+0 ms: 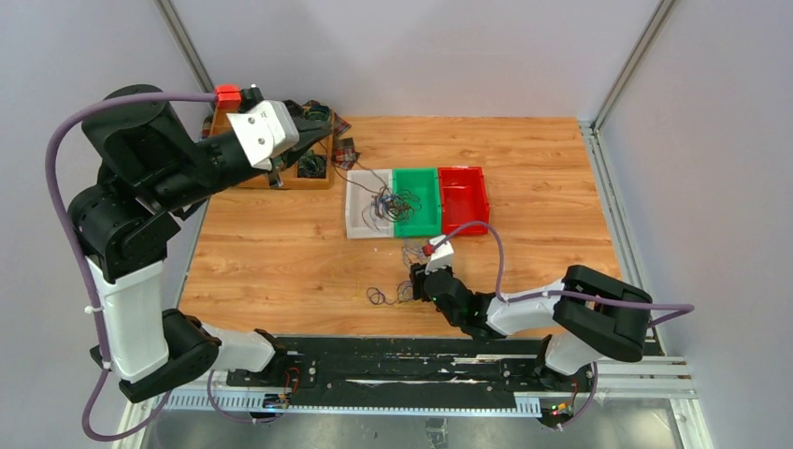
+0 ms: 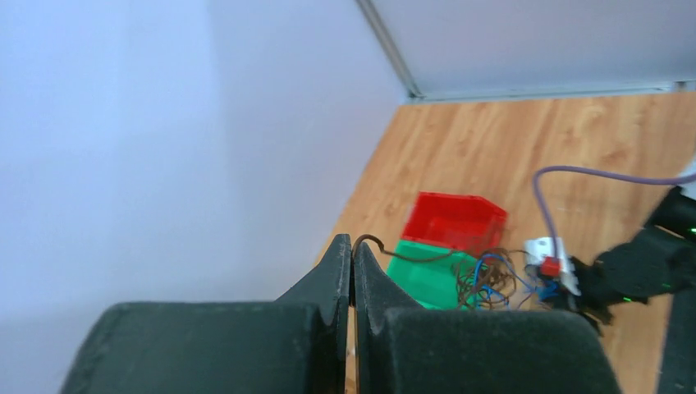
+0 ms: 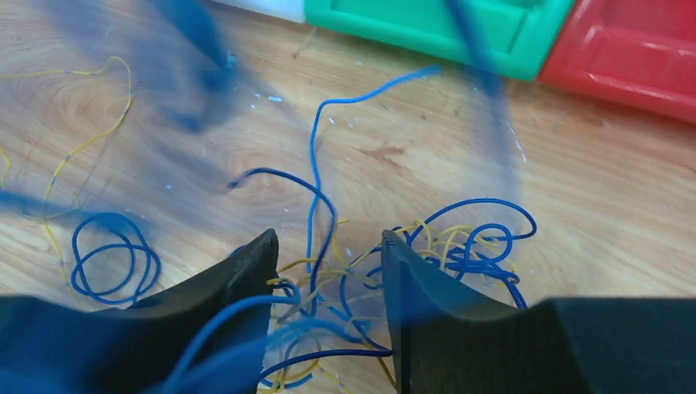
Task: Untangle the cables
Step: Untie the cable.
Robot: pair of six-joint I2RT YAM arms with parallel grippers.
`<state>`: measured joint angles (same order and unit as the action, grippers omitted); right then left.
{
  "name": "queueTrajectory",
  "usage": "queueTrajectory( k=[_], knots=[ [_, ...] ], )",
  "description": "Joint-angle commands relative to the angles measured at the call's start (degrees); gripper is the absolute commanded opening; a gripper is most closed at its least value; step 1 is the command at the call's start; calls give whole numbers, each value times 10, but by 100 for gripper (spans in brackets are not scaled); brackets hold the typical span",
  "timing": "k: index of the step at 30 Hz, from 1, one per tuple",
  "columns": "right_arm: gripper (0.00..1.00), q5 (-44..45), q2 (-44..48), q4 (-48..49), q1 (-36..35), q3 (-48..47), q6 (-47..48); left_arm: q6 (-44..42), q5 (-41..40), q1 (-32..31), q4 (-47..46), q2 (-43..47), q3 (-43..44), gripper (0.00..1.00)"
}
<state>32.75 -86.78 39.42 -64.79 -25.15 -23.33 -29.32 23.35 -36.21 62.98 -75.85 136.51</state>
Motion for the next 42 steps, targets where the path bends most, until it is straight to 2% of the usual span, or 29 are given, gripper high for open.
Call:
queueTrajectory(
  k=[1,6,10,14,17,19,22,24,25,30,36,42],
  knots=[
    [47,45,31,5,5,37,-47,-46,-81,-4,-50,-6,14,0],
    [26,77,67,-19,7,78,-82,-86,-170,-4,-119,7,-7,0],
    [4,106,129,-67,14,106,-122,-115,-260,-4,-239,47,-98,1],
    [0,109,196,-117,38,123,-148,-124,-375,-4,-363,69,-169,0],
    [1,100,240,-142,44,114,-126,-113,-359,-4,-370,89,-214,1],
    [10,76,270,-151,45,99,-90,-96,-312,-4,-331,94,-221,0],
    [39,11,322,-168,44,60,-34,-58,-222,-4,-250,101,-235,1],
    [64,-42,346,-188,44,21,-5,-39,-173,-4,-234,114,-268,0],
    [69,-61,352,-193,44,1,10,-36,-154,-4,-228,119,-283,1],
    [72,-146,330,-203,32,-113,51,-30,-114,-4,-188,122,-311,0],
    [73,-187,232,-188,-9,-241,110,-13,-106,-4,-153,127,-324,0],
    [73,-197,153,-137,-18,-276,122,7,-95,-4,-142,138,-330,0]
  ],
)
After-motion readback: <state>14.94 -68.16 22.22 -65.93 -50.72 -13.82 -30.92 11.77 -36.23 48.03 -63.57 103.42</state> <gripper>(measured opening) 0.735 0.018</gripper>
